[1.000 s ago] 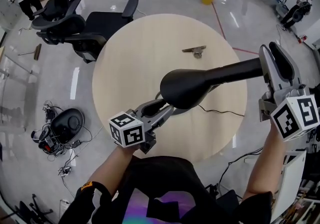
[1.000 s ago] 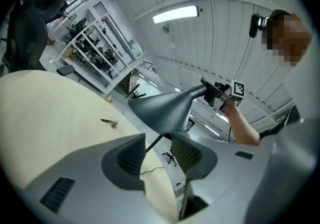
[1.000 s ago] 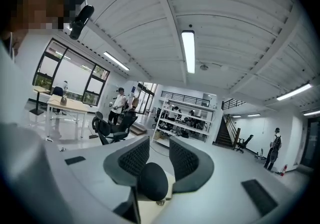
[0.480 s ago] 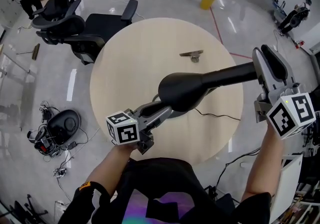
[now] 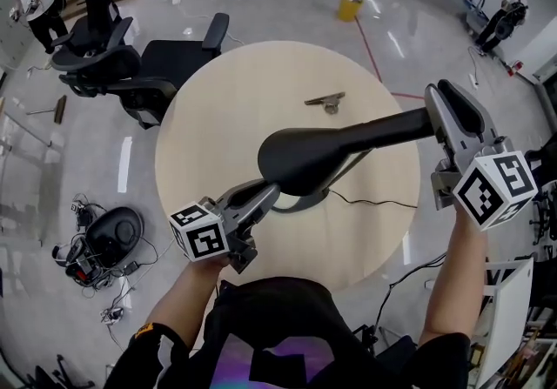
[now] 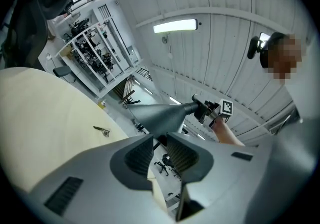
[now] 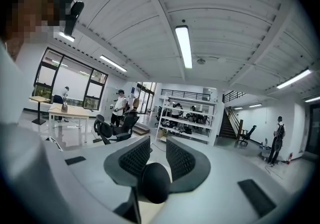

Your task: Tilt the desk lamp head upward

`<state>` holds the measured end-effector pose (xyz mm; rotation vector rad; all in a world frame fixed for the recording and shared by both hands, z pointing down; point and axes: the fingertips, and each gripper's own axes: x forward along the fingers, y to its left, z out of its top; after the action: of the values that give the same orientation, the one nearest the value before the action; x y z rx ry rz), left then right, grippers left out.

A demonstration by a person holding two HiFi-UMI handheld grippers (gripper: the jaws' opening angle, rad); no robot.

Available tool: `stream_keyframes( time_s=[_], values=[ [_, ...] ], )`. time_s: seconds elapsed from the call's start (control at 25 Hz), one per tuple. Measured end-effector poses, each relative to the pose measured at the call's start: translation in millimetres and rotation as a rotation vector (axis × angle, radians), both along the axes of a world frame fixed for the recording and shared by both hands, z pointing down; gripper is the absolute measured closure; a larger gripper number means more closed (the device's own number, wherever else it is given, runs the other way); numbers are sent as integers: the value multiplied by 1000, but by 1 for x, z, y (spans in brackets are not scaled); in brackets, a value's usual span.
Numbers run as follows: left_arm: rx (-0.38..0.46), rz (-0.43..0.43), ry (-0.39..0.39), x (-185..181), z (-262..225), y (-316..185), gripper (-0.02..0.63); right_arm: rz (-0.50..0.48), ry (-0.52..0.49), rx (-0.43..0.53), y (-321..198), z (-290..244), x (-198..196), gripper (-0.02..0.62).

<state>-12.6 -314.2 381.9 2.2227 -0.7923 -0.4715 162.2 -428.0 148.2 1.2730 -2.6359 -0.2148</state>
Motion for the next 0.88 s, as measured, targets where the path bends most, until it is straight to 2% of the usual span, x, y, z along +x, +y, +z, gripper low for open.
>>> stream_keyframes(
  time_s=[0.48,0.88],
  values=[
    [130,-85,-49,-50,-67,-4,491,63,-100,-47,-12,20,19,486],
    [295,-129,-114,-48,-139,0,500,72,-173,-101,-6,51,52,487]
  ],
)
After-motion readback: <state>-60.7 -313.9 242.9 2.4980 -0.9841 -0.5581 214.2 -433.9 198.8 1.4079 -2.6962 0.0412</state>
